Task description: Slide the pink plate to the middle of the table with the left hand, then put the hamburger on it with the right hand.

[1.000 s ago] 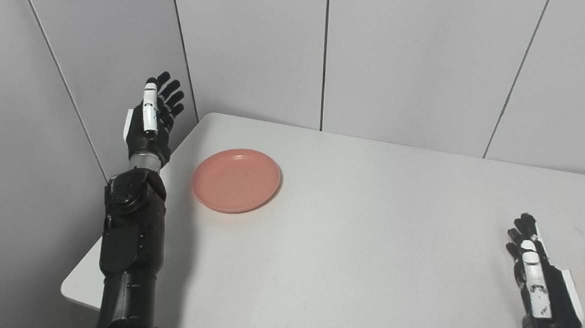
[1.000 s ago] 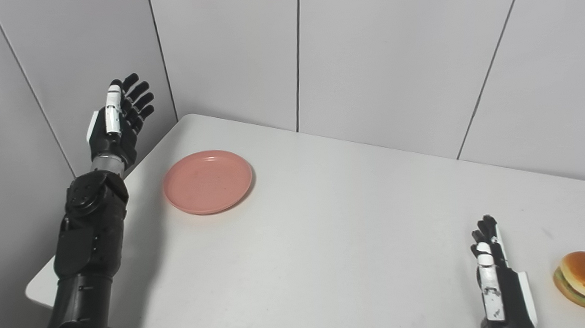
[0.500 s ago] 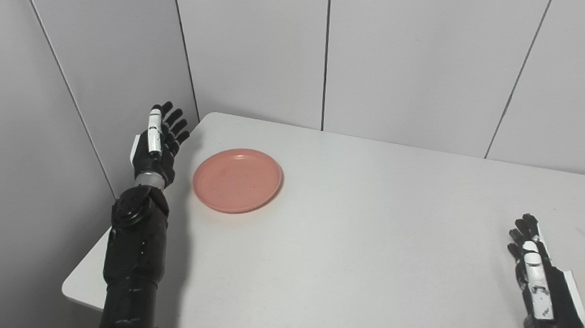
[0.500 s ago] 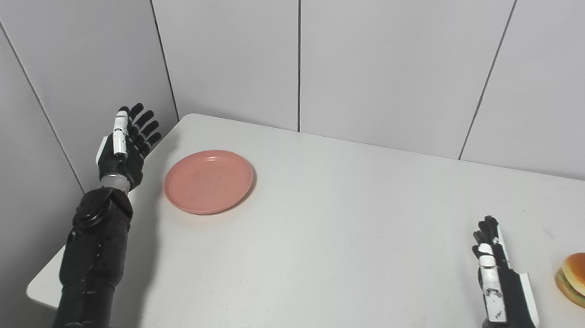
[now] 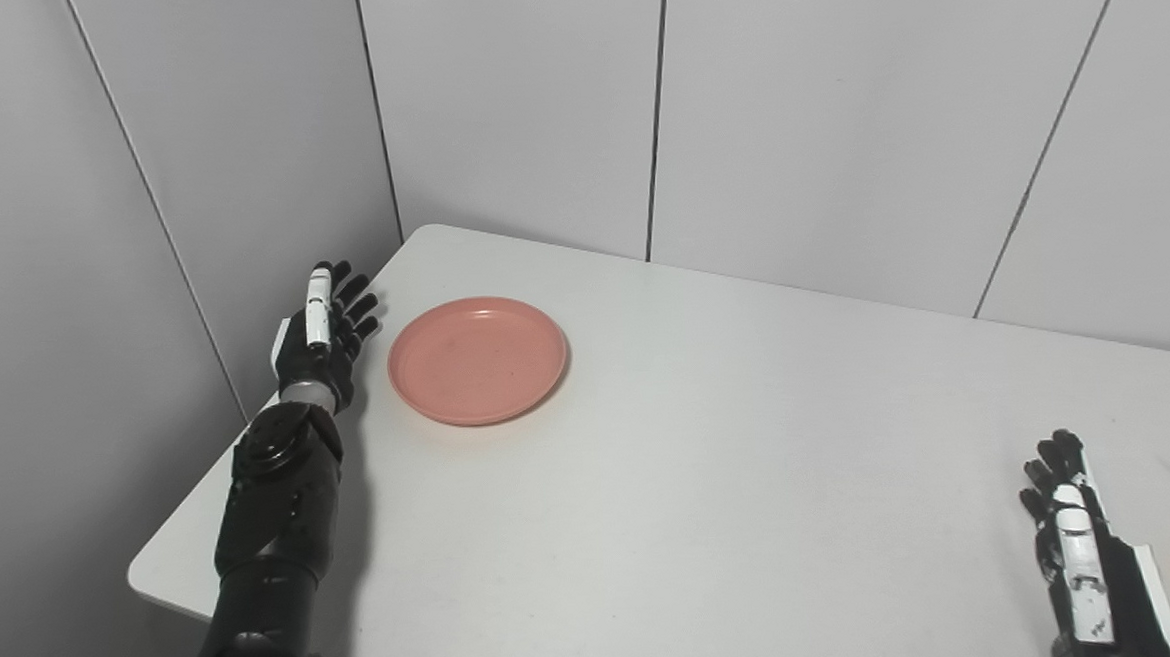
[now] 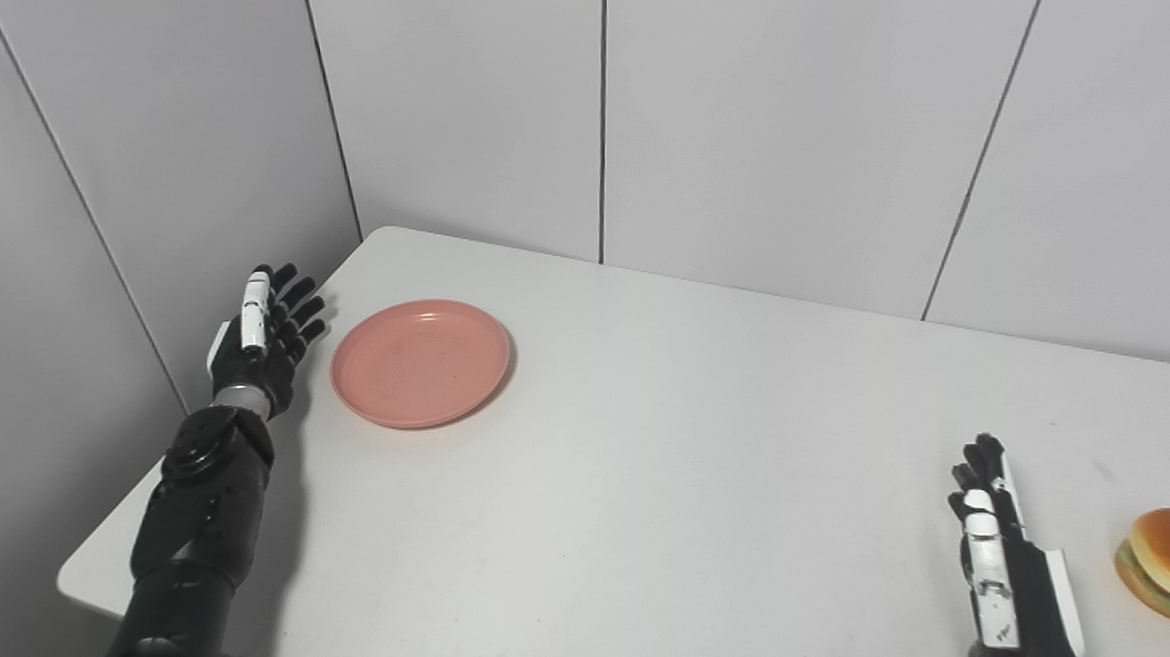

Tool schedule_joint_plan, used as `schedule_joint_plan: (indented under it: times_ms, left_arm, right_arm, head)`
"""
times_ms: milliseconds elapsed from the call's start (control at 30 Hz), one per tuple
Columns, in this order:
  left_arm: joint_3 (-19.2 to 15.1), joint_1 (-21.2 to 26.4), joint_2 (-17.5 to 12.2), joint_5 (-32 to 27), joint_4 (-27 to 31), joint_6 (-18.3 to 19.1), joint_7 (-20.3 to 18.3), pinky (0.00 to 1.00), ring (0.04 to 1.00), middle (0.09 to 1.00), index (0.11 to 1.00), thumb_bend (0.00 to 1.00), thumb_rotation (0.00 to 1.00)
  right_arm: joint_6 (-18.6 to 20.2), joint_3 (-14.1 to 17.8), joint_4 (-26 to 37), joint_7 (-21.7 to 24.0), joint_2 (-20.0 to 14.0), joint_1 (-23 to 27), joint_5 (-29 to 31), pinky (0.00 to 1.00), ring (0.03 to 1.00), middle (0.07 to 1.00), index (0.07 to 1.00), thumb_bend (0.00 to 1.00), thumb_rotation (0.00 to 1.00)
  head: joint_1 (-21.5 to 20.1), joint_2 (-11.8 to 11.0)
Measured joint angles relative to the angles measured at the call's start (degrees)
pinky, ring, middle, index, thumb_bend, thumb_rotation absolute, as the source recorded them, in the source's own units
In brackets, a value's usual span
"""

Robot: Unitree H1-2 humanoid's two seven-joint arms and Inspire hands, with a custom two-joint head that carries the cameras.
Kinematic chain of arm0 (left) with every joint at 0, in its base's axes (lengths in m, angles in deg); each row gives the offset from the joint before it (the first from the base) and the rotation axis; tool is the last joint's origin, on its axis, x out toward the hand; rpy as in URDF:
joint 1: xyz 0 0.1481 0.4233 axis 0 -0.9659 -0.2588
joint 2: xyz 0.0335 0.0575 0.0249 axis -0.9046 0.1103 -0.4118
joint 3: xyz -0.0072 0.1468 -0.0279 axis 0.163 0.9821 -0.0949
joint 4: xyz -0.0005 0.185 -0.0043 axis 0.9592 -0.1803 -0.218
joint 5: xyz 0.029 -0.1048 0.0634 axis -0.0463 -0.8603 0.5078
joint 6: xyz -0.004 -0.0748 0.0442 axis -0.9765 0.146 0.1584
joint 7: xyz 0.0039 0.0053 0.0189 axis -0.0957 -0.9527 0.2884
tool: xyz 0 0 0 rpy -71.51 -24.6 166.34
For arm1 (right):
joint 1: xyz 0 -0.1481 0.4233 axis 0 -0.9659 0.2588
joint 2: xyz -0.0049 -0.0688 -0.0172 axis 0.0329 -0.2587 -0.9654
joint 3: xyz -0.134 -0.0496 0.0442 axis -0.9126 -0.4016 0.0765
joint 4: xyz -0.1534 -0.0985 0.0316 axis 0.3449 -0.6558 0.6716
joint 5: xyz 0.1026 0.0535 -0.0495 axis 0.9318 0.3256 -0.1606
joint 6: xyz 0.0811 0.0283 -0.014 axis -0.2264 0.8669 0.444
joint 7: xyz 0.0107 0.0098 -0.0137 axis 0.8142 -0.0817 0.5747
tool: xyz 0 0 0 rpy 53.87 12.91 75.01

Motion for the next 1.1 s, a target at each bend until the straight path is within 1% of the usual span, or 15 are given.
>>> schedule_joint_plan:
  times_ms: [167, 267, 333, 367, 500, 633, 700, 800, 967, 1100]
  left_arm:
    - [0.28, 0.34, -0.58, -0.02, -1.96, -1.42, -0.89, 0.92, 0.904, 0.898, 0.877, 0.35, 1.0]
    - [0.24, 0.92, -1.39, -0.98, -4.8, -3.21, -3.42, 0.93, 0.899, 0.899, 0.884, 0.36, 1.0]
    - [0.27, 1.09, -1.7, -1.28, -5.37, -3.35, -4.32, 0.92, 0.897, 0.898, 0.889, 0.35, 1.0]
    - [0.32, 1.09, -1.68, -1.28, -5.37, -3.35, -4.33, 0.92, 0.893, 0.896, 0.891, 0.34, 1.0]
    - [0.8, 1.09, -1.4, -1.28, -5.29, -3.07, -4.32, 0.92, 0.888, 0.891, 0.889, 0.34, 1.0]
    - [1.41, 1.09, -0.6, -1.22, -3.7, -1.75, -3.22, 0.92, 0.882, 0.881, 0.874, 0.33, 1.0]
    - [2.55, 1.09, -0.26, -1.17, -3.43, -1.61, -3.33, 0.9, 0.885, 0.886, 0.875, 0.32, 1.0]
    - [4.13, 1.05, 0.46, -1.14, -2.67, -1.42, -3.81, 0.91, 0.892, 0.891, 0.878, 0.33, 1.0]
    - [6.28, 0.09, 2.28, -1.22, 0.68, 0.65, -4.53, 0.94, 0.904, 0.904, 0.899, 0.34, 1.0]
    - [6.91, -0.83, 3.71, -1.31, 3.1, 2.08, -5.42, 0.94, 0.9, 0.895, 0.891, 0.33, 1.0]
  right_arm:
    - [0.0, 0.01, 0.0, -0.03, 0.01, 0.0, -0.09, 1.0, 0.979, 0.985, 0.992, 0.09, 1.0]
    - [0.0, 0.04, -0.01, -0.05, 0.02, 0.0, -0.08, 1.0, 0.983, 0.989, 0.996, 0.09, 1.0]
    - [0.0, 0.06, -0.03, -0.06, 0.01, 0.01, -0.09, 1.0, 0.982, 0.988, 0.996, 0.09, 1.0]
    - [0.0, 0.06, -0.05, -0.08, 0.01, 0.01, -0.13, 1.0, 0.981, 0.987, 0.994, 0.1, 1.0]
    - [0.0, -0.01, -0.07, -0.13, 0.01, 0.02, -0.38, 1.0, 0.986, 0.989, 0.993, 0.11, 1.0]
    - [0.01, 0.02, -0.01, -0.16, 0.0, -0.03, -0.39, 1.0, 0.984, 0.987, 0.993, 0.1, 1.0]
    - [0.01, 0.01, 0.03, -0.24, 0.02, -0.03, -0.6, 1.0, 0.978, 0.982, 0.988, 0.09, 1.0]
    - [0.04, 0.0, 0.31, -0.41, 0.08, -0.14, -0.85, 1.0, 0.976, 0.982, 0.987, 0.09, 1.0]
    - [0.12, -0.03, 0.65, -0.44, 0.13, -0.3, -1.14, 1.0, 0.976, 0.981, 0.99, 0.11, 1.0]
    - [0.22, -0.1, 0.85, -0.44, 0.15, -0.54, -1.38, 1.0, 0.977, 0.983, 0.994, 0.1, 1.0]
  head:
    - [-0.09, 0.0]
    - [-0.26, 0.09]
    - [-0.35, 0.18]
    - [-0.35, 0.18]
    - [-0.53, 0.26]
    - [-1.05, 0.62]
    - [-1.14, 0.79]
    - [-1.32, 0.97]
    - [-1.93, 1.41]
    - [-2.37, 1.76]
